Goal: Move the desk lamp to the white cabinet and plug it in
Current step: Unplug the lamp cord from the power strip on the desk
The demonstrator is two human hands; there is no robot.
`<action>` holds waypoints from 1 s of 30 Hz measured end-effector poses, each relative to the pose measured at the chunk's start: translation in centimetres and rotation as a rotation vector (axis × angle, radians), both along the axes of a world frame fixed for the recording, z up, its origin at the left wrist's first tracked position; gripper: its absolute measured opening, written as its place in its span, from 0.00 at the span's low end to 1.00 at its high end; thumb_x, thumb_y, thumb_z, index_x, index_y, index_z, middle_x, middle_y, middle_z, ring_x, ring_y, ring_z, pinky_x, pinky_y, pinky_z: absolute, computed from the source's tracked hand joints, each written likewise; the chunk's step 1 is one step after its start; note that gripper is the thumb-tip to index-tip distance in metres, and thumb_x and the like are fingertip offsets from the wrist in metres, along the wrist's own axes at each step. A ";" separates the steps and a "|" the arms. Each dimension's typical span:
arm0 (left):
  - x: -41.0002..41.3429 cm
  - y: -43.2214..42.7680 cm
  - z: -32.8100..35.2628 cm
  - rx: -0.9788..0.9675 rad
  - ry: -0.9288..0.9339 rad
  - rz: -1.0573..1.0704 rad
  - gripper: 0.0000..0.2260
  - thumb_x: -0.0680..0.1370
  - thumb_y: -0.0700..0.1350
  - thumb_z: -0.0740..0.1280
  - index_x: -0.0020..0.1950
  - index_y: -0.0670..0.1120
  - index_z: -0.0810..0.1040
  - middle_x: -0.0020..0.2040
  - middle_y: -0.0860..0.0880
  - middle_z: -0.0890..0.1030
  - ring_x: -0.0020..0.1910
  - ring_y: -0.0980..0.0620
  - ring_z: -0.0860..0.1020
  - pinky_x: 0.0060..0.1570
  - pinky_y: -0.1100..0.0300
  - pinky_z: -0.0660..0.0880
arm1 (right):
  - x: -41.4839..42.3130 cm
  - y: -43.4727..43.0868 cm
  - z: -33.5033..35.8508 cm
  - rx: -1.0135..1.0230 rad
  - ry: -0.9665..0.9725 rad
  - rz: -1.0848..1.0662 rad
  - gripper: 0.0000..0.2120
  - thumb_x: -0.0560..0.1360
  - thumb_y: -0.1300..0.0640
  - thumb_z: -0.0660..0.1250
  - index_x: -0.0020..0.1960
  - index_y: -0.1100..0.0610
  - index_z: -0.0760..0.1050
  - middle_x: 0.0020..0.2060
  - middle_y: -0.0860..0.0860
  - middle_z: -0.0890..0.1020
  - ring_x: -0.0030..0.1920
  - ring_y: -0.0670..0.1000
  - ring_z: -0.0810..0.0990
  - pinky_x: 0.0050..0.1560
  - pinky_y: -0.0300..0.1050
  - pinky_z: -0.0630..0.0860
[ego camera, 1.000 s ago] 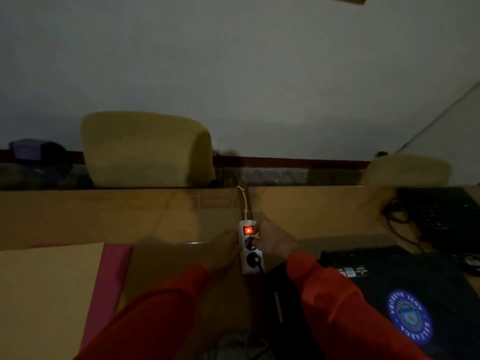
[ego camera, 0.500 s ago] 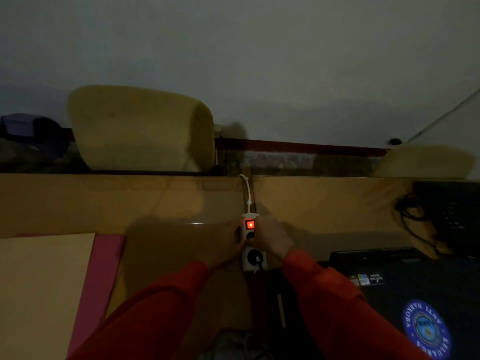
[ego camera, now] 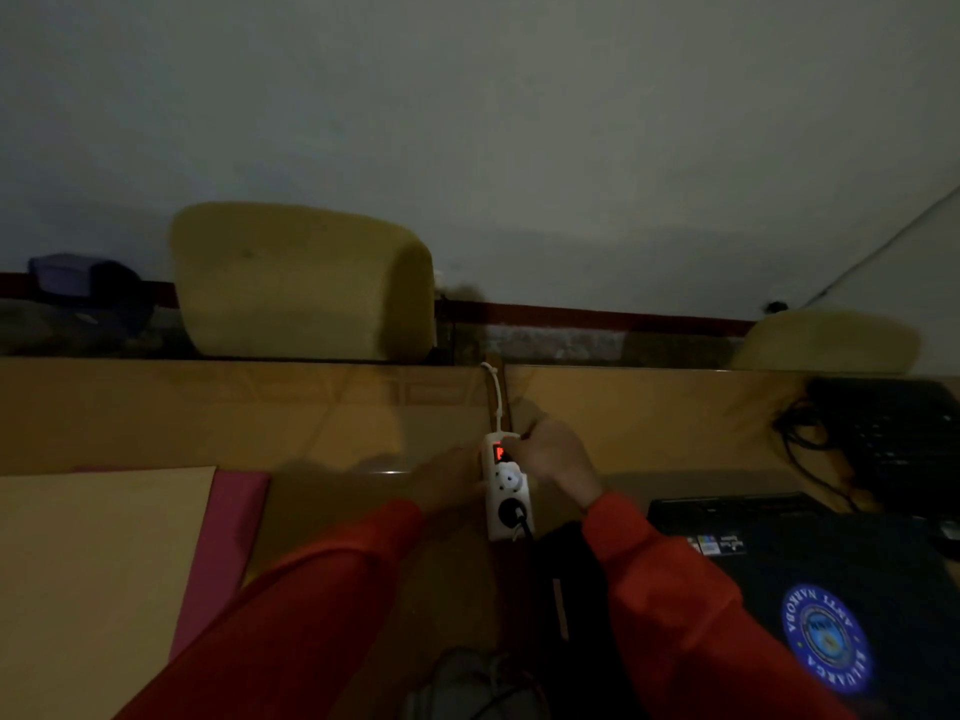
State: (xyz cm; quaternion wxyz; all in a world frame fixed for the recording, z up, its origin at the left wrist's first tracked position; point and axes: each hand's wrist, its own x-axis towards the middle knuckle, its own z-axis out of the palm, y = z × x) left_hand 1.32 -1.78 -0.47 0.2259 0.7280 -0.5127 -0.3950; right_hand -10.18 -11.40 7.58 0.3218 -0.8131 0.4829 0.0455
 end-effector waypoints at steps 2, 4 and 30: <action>0.0 0.5 1.7 0.032 -0.100 0.014 0.23 0.78 0.45 0.64 0.71 0.44 0.64 0.69 0.41 0.72 0.66 0.43 0.71 0.65 0.53 0.67 | -0.6 0.3 1.2 0.110 -0.151 -0.088 0.12 0.74 0.52 0.67 0.33 0.54 0.74 0.31 0.52 0.80 0.31 0.49 0.76 0.27 0.40 0.67; -0.2 1.5 3.8 0.055 -0.200 0.027 0.22 0.78 0.46 0.63 0.71 0.44 0.64 0.69 0.40 0.72 0.66 0.43 0.71 0.63 0.54 0.67 | -1.6 1.2 2.4 0.191 -0.217 -0.180 0.15 0.73 0.51 0.67 0.30 0.52 0.71 0.27 0.48 0.76 0.28 0.45 0.72 0.28 0.39 0.65; -14.3 26.7 20.8 -0.558 -0.092 0.616 0.11 0.77 0.44 0.65 0.59 0.52 0.77 0.51 0.60 0.81 0.50 0.69 0.76 0.44 0.78 0.71 | -13.2 15.2 7.9 1.031 -0.720 -0.251 0.10 0.76 0.57 0.65 0.56 0.57 0.77 0.40 0.44 0.84 0.34 0.42 0.81 0.32 0.38 0.74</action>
